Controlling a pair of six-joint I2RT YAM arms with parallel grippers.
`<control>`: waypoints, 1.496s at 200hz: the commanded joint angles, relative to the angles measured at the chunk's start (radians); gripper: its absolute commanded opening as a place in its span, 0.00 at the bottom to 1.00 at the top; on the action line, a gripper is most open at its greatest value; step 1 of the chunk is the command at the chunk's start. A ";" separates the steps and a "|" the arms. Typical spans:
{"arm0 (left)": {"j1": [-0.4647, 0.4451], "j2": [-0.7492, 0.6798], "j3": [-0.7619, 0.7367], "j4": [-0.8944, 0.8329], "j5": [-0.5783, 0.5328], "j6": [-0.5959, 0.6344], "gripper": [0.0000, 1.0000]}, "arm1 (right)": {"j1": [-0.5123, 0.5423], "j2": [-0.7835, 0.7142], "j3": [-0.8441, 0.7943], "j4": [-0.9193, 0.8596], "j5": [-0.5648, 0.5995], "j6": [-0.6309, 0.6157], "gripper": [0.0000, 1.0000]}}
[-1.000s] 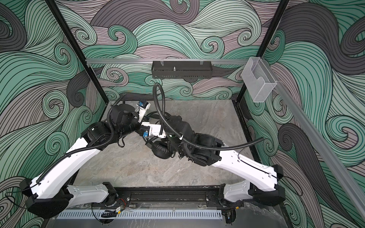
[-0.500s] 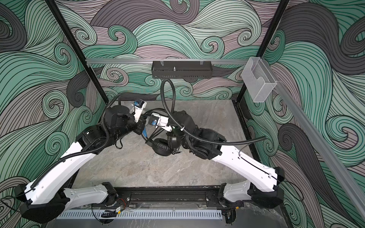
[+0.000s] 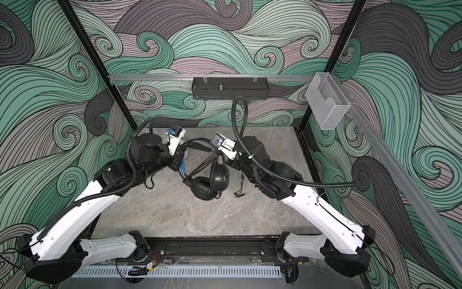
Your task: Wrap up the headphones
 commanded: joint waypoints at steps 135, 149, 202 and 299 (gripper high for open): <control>0.006 0.006 0.235 0.037 0.176 -0.164 0.00 | -0.238 -0.138 -0.488 0.571 -0.673 0.504 0.29; 0.007 0.013 0.255 0.037 0.190 -0.175 0.00 | -0.251 -0.138 -0.513 0.609 -0.701 0.546 0.40; 0.013 0.035 0.327 0.019 0.200 -0.215 0.00 | -0.306 -0.132 -0.599 0.717 -0.804 0.677 0.53; 0.033 0.052 0.395 0.034 0.243 -0.280 0.00 | -0.312 -0.126 -0.694 0.766 -0.839 0.732 0.41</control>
